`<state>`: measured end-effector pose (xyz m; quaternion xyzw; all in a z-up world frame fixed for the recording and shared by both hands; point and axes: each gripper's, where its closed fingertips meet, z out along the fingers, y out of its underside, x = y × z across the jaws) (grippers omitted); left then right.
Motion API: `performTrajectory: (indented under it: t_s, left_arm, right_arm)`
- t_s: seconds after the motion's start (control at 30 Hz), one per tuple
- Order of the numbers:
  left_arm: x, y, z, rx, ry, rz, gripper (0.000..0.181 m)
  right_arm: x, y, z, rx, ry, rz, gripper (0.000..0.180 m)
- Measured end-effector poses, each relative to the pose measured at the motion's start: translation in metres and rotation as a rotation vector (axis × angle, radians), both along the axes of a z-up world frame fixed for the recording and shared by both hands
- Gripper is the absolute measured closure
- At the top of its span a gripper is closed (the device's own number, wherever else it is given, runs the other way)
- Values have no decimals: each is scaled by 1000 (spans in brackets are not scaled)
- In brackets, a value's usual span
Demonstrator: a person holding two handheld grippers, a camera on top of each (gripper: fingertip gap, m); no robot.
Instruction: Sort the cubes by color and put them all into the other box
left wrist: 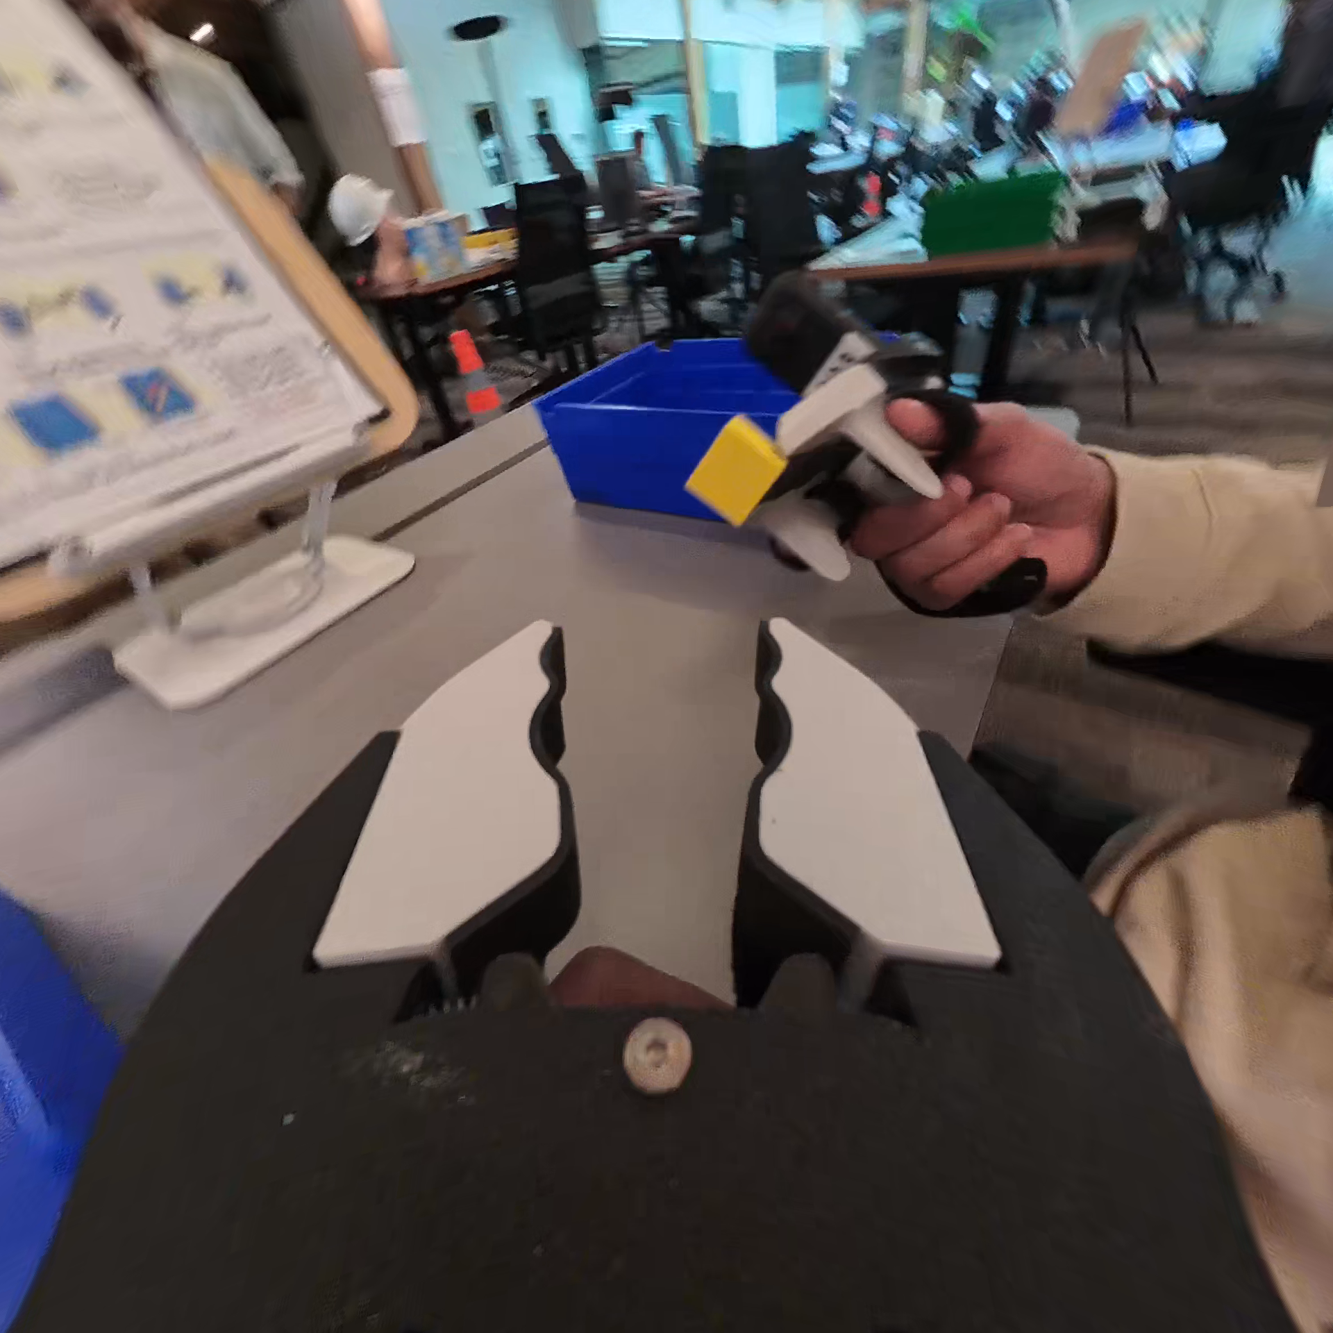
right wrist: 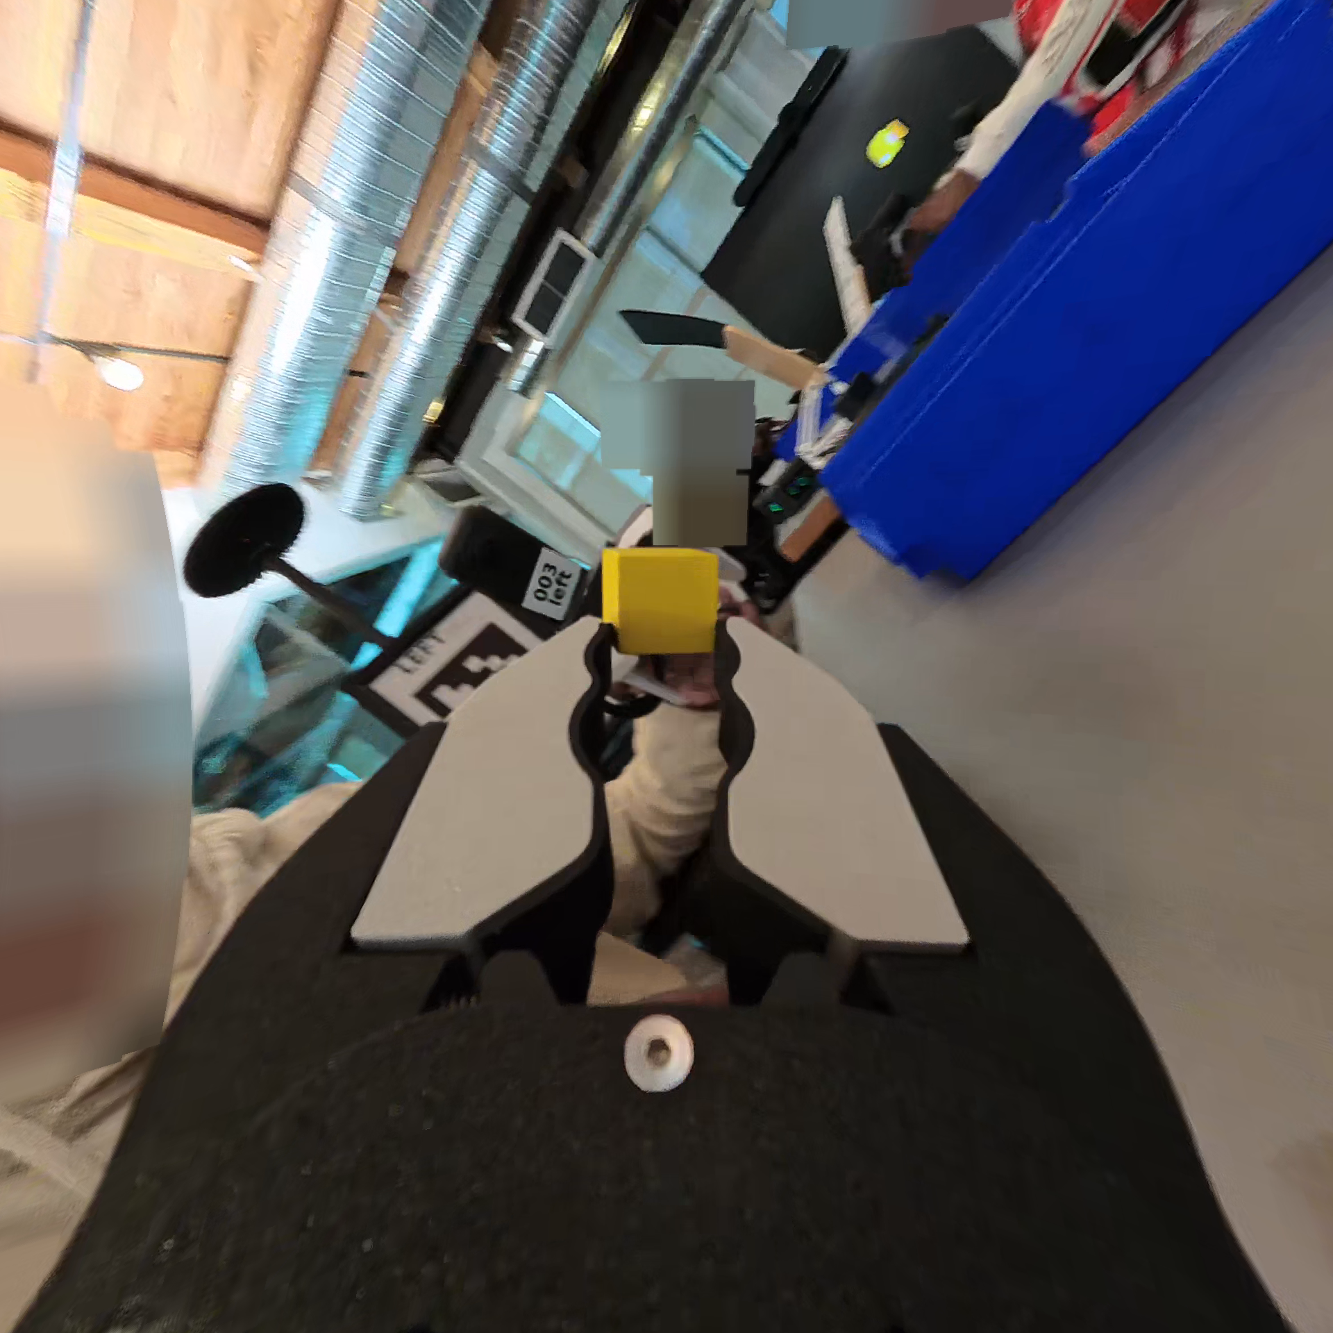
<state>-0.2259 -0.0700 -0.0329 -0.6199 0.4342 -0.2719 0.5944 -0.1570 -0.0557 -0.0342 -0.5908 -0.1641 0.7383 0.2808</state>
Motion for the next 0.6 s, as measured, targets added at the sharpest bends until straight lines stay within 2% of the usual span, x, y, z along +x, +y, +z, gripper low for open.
performTrajectory:
  t_s: [0.1, 0.2, 0.27, 0.37, 0.43, 0.6]
  left_arm:
    - [-20, 2, -19, -162, -103, 153, 133]
    - [-32, -1, -44, -172, -70, 229, 136]
    - [-34, -2, -57, -166, -9, 234, 134]
    - [-32, -1, -58, -137, 14, 238, 135]
    - [-25, -2, -58, -134, 29, 212, 135]
    - [-19, -5, -66, -91, 100, 208, 134]
  right_arm:
    - [25, 4, 11, 123, -128, -109, 153]
    - [76, 18, 30, 310, -344, -288, 153]
    - [125, 34, 27, 424, -629, -406, 152]
    - [212, 64, -6, 506, -1177, -466, 152]
    - [256, 85, -31, 465, -1399, -415, 153]
    - [284, 117, -93, 278, -1564, -106, 152]
